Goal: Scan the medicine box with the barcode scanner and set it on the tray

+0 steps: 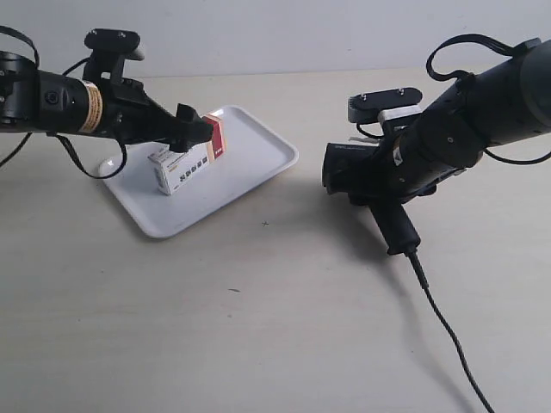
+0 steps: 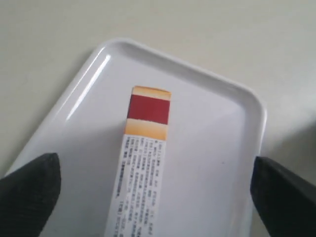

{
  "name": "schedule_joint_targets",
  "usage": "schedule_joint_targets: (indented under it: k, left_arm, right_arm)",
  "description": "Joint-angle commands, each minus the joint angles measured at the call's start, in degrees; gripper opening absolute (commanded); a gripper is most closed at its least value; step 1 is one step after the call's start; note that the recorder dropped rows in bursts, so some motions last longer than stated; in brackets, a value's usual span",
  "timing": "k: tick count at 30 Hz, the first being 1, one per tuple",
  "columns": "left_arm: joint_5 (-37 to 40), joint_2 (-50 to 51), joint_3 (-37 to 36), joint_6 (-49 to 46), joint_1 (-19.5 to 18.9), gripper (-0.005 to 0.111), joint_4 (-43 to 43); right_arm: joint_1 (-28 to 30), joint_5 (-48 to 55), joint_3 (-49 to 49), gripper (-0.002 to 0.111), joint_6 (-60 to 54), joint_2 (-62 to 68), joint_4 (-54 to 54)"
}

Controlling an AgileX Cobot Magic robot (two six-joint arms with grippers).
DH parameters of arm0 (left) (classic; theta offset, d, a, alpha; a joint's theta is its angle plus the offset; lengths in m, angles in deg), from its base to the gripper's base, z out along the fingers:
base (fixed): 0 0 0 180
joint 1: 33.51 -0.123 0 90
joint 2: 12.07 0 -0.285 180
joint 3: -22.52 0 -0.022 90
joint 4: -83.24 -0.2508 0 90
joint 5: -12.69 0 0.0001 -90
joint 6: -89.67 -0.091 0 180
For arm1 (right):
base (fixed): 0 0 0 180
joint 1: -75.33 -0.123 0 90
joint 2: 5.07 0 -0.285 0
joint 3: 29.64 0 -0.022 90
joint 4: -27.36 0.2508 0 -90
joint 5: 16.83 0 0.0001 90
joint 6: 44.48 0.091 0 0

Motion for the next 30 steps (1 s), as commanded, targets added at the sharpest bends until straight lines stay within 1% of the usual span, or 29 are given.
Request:
schedule_joint_targets:
  k: [1,5,7,8,12,14,15,16,18,20,21,22,23,26,30]
  left_arm:
    - [-6.54,-4.46,0.43,7.18,0.28,0.102,-8.90]
    - [-10.21,-6.51,0.43,8.59,0.28,0.102,-11.27]
    - [-10.93,-6.85,0.43,9.49,0.28,0.102,-12.10]
    - [-11.20,-6.85,0.43,9.72,0.28,0.102,-12.36]
    - [-12.08,-6.85,0.43,10.89,0.04,0.102,-13.21]
    - [-12.84,-6.85,0.43,11.16,0.04,0.097,-13.75]
    - [-13.16,-6.85,0.43,11.16,0.04,0.092,-13.88]
    - [-13.55,-6.85,0.43,11.16,0.04,0.083,-13.88]
    - [-14.13,-6.85,0.43,11.43,0.04,0.063,-13.88]
    - [-14.17,-6.85,0.43,11.73,0.04,0.035,-13.88]
    - [-14.17,-6.85,0.43,12.03,0.04,0.022,-13.88]
    - [-14.17,-6.85,0.43,12.16,0.04,0.006,-13.88]
    - [-14.17,-6.85,0.43,12.25,0.04,0.001,-14.02]
    - [-15.10,-7.11,0.43,12.90,0.04,0.002,-14.14]
    - [-18.42,-9.92,0.43,15.12,0.04,0.001,-15.72]
  right_arm:
    - [-0.08,0.05,-0.44,0.000,0.16,2.20,-0.17]
    - [-0.08,-0.18,-0.44,0.000,0.42,2.19,-0.17]
    - [-0.08,0.31,-0.44,0.004,2.05,2.53,-0.58]
    - [-0.08,0.47,-0.44,0.007,2.85,2.69,-0.69]
    - [-0.08,0.47,-0.44,0.028,3.31,2.80,-0.69]
    - [-0.08,0.47,-0.54,0.039,3.31,2.68,-0.69]
    - [-0.08,0.47,-0.55,0.043,3.31,2.55,-0.57]
    - [-0.08,0.47,-0.55,0.049,3.31,2.33,-0.48]
    - [-0.08,0.47,-0.55,0.060,3.31,1.76,-0.48]
    - [-0.08,0.47,-0.55,0.072,3.19,0.73,-0.48]
    - [-0.08,0.47,-0.55,0.077,3.19,0.17,-0.60]
    - [-0.08,0.47,-0.55,0.080,3.19,-0.70,-0.60]
    - [-0.08,0.47,-0.55,0.081,2.85,-1.77,-0.70]
    - [-0.08,1.92,-0.55,0.081,2.73,-5.73,-0.88]
    - [-0.08,8.12,-0.55,0.080,2.09,-13.46,-3.96]
